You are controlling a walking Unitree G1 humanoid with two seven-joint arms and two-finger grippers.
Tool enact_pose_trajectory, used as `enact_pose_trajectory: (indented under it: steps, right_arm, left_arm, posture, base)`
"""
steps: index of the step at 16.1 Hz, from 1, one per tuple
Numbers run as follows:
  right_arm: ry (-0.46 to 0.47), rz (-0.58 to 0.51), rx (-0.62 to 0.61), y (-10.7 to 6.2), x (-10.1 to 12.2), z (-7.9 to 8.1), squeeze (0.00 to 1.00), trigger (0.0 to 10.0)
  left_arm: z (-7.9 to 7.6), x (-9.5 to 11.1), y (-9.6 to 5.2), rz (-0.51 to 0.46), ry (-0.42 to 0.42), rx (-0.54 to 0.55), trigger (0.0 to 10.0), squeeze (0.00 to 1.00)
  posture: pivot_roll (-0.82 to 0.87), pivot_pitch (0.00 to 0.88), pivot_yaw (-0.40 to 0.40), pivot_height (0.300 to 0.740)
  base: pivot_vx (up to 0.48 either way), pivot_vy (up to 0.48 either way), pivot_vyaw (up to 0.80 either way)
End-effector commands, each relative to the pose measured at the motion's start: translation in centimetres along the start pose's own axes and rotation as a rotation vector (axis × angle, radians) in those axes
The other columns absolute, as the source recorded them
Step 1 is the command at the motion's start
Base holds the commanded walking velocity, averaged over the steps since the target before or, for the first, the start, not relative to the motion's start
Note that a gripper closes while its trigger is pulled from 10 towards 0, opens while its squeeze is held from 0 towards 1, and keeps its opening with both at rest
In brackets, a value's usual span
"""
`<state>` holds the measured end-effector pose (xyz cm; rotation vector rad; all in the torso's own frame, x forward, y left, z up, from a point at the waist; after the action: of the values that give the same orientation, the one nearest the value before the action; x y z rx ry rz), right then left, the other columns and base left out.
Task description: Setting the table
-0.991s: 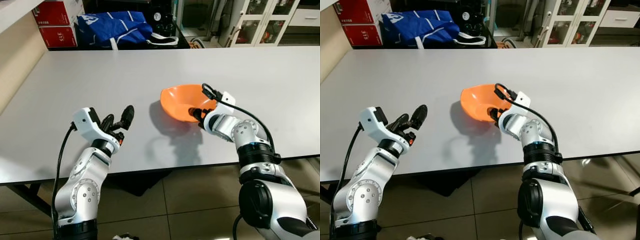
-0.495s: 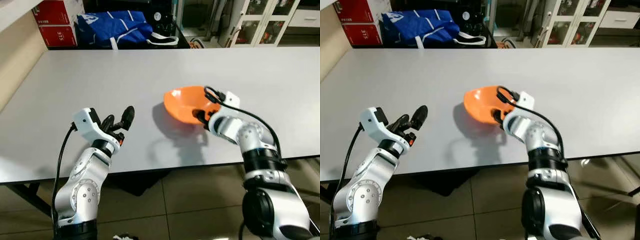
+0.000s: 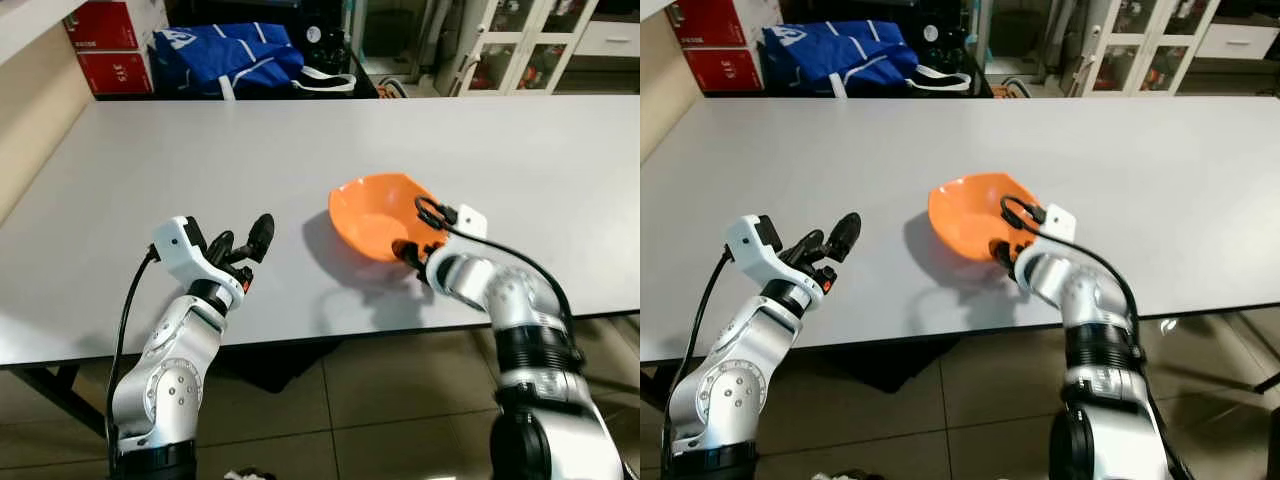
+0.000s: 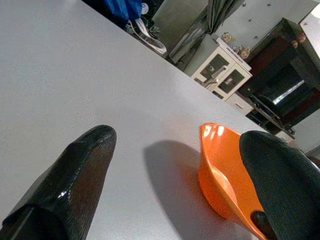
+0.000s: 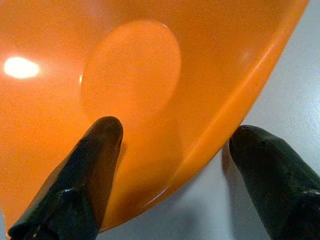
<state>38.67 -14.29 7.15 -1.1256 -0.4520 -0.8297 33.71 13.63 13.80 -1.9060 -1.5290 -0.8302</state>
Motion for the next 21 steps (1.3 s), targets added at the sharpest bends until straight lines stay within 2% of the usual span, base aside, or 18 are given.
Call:
enact_pose_trajectory:
  steps: [1,3,5,8,10,14,16,18,19,21]
  right_arm:
    - [-0.012,0.018,-0.014,-0.2,-0.3,-0.5,0.0,10.0]
    - [-0.072,-0.039,-0.032,-1.2,0.6,-1.1,0.0,10.0]
    - [-0.17,-0.156,-0.026,-1.9,2.9,-0.2,0.0,10.0]
    - [-0.282,-0.264,-0.009,-2.7,4.6,1.7,0.0,10.0]
    - [-0.326,-0.34,0.005,-3.4,5.5,2.1,0.0,10.0]
    - [-0.414,-0.497,-0.051,-5.1,6.5,0.5,0.0,10.0]
    - [-0.567,-0.614,-0.173,-6.4,7.3,-0.7,0.0,10.0]
    - [-0.648,-0.709,-0.148,-7.8,6.9,-0.9,0.0,10.0]
    - [-0.676,-0.733,-0.144,-8.3,6.7,-0.9,0.0,10.0]
    - [-0.789,-0.768,-0.187,-9.1,5.9,-1.3,0.0,10.0]
  left_arm:
    - [-0.2,-0.3,-0.1,0.016,0.004,-0.005,10.0,0.0]
    - [-0.2,-0.4,0.0,0.018,0.005,-0.005,10.0,0.0]
    - [-0.4,-0.3,0.3,0.019,0.011,-0.014,10.0,0.0]
    - [-0.5,-0.3,0.4,0.017,0.016,-0.018,10.0,0.0]
    - [-0.4,-0.4,0.3,0.016,0.02,-0.012,10.0,0.0]
    - [-0.4,-0.3,0.1,0.014,0.052,-0.014,10.0,0.0]
    - [-0.4,-0.3,0.1,0.013,0.064,-0.015,10.0,0.0]
    - [-0.5,-0.3,0.2,0.01,0.076,-0.018,10.0,0.0]
    - [-0.5,-0.3,0.2,0.009,0.082,-0.017,10.0,0.0]
    - [-0.5,-0.1,0.2,-0.003,0.107,-0.009,10.0,0.0]
  posture:
    - [-0.17,0.0,-0.007,0.74]
    - [-0.18,0.0,-0.001,0.74]
    - [-0.18,0.0,0.002,0.74]
    - [-0.18,0.0,0.002,0.74]
    - [-0.17,0.0,-0.004,0.74]
    - [-0.18,0.0,-0.001,0.74]
    - [-0.18,0.0,0.003,0.74]
    - [-0.18,0.0,0.003,0.74]
    - [-0.18,0.0,0.004,0.74]
    - [-0.18,0.0,0.007,0.74]
  base:
    - [0.0,0.0,0.0]
    - [0.0,0.0,0.0]
    - [0.0,0.0,0.0]
    - [0.0,0.0,0.0]
    - [0.0,0.0,0.0]
    - [0.0,0.0,0.0]
    - [0.0,0.0,0.0]
    - [0.0,0.0,0.0]
    - [0.0,0.0,0.0]
    - [0.0,0.0,0.0]
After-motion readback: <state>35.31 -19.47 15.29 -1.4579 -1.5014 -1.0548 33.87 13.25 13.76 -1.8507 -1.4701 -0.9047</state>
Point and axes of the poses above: a point about 5 cm out from each wrist's last joint towards the gripper, its own y axis pointing out of the wrist towards the gripper, its own x axis along the axis of the wrist's last joint, z = x × y, the point moved 6 cm from there along y, pointing out of the wrist towards the gripper, and after that the axes turned 6 degrees about -y, right-handed, at the moved point
